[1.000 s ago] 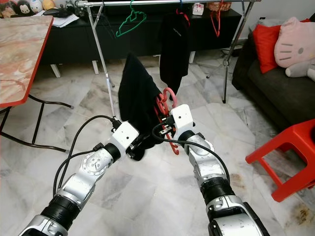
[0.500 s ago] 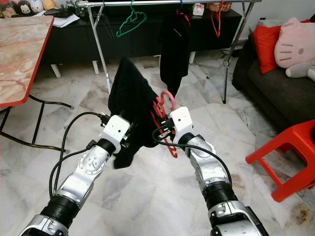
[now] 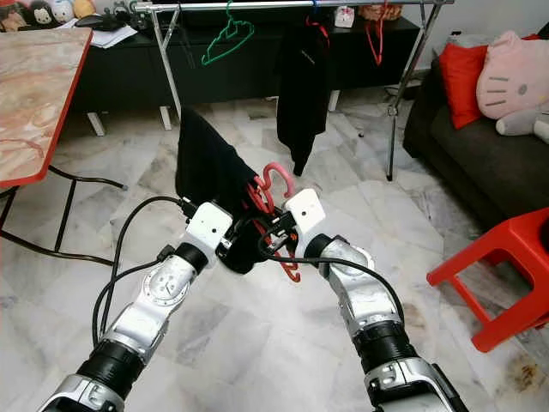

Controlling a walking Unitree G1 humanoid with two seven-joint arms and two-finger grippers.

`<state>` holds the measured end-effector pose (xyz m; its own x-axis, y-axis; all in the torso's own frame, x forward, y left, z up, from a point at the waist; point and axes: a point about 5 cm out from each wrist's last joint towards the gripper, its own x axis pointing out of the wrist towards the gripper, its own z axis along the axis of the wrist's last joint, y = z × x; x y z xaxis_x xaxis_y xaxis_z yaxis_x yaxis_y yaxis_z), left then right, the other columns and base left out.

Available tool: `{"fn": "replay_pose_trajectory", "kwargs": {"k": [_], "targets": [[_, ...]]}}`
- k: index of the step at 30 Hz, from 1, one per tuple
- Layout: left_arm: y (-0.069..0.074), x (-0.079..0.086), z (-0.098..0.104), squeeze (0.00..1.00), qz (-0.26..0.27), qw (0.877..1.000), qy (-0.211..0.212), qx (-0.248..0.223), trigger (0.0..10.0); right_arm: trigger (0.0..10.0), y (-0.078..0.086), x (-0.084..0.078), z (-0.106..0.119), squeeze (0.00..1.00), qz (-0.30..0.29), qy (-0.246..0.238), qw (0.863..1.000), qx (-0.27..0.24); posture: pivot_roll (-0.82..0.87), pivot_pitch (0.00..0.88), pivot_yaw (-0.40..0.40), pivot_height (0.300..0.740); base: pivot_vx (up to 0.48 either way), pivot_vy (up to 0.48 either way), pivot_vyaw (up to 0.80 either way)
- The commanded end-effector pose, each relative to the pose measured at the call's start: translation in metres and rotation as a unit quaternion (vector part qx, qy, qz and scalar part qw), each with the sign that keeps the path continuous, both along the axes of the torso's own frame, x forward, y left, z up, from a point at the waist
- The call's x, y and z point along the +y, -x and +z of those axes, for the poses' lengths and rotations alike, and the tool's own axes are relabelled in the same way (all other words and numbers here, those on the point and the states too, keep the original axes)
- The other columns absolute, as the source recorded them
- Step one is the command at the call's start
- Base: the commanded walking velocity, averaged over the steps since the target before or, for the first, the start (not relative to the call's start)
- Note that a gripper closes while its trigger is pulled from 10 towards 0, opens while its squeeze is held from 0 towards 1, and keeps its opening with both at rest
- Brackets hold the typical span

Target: Hang hanger

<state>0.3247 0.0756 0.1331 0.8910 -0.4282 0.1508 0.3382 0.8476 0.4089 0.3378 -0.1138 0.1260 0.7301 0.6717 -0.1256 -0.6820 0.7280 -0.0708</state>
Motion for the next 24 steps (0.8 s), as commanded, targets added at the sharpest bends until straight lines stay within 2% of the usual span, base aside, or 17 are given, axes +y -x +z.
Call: {"fn": "replay_pose_trajectory", "kwargs": {"k": [1, 4, 6, 11, 15, 16, 17, 24], "targets": [[-0.002, 0.0, 0.0, 0.0, 0.013, 1.0, -0.023, -0.008, 10.0, 0.0, 0.0, 0.004, 0.016, 0.0, 0.014, -0.013, 0.999, -0.031, -0.12, 0.037, -0.084, 0.74, 0.0, 0.0, 0.0], [-0.006, 0.009, 0.001, 0.0, 0.051, 0.998, -0.037, -0.018, 10.0, 0.0, 0.0, 0.003, 0.017, 0.0, 0.015, -0.011, 0.999, -0.031, -0.12, 0.037, -0.088, 0.74, 0.0, 0.0, 0.0], [-0.007, 0.011, 0.001, 0.0, 0.058, 0.997, -0.044, -0.021, 10.0, 0.0, 0.0, 0.003, 0.017, 0.0, 0.016, -0.011, 0.999, -0.031, -0.12, 0.037, -0.088, 0.74, 0.0, 0.0, 0.0], [-0.015, 0.03, 0.002, 0.0, 0.139, 0.989, -0.047, -0.026, 10.0, 0.0, 0.002, 0.006, 0.017, 0.0, 0.024, -0.005, 0.999, -0.033, -0.12, 0.036, -0.089, 0.74, 0.0, 0.0, 0.0], [-0.016, 0.035, 0.004, 0.0, 0.16, 0.985, -0.054, -0.033, 10.0, 0.0, 0.002, 0.006, 0.018, 0.0, 0.024, -0.006, 0.999, -0.032, -0.12, 0.036, -0.089, 0.74, 0.0, 0.0, 0.0], [-0.017, 0.037, 0.004, 0.0, 0.163, 0.984, -0.055, -0.035, 6.7, 0.0, 0.002, 0.006, 0.017, 0.0, 0.022, -0.006, 0.999, -0.032, -0.12, 0.036, -0.089, 0.74, 0.0, 0.0, 0.0], [-0.016, 0.037, 0.004, 0.0, 0.163, 0.984, -0.053, -0.036, 0.0, 0.0, 0.002, 0.005, 0.017, 0.0, 0.021, -0.004, 0.999, -0.032, -0.12, 0.037, -0.09, 0.74, 0.0, 0.0, 0.0], [-0.015, 0.032, 0.004, 0.0, 0.154, 0.986, -0.046, -0.038, 0.0, 0.0, 0.002, 0.006, 0.017, 0.0, 0.021, -0.004, 0.999, -0.03, -0.12, 0.035, -0.088, 0.74, 0.0, 0.0, 0.0]]}}
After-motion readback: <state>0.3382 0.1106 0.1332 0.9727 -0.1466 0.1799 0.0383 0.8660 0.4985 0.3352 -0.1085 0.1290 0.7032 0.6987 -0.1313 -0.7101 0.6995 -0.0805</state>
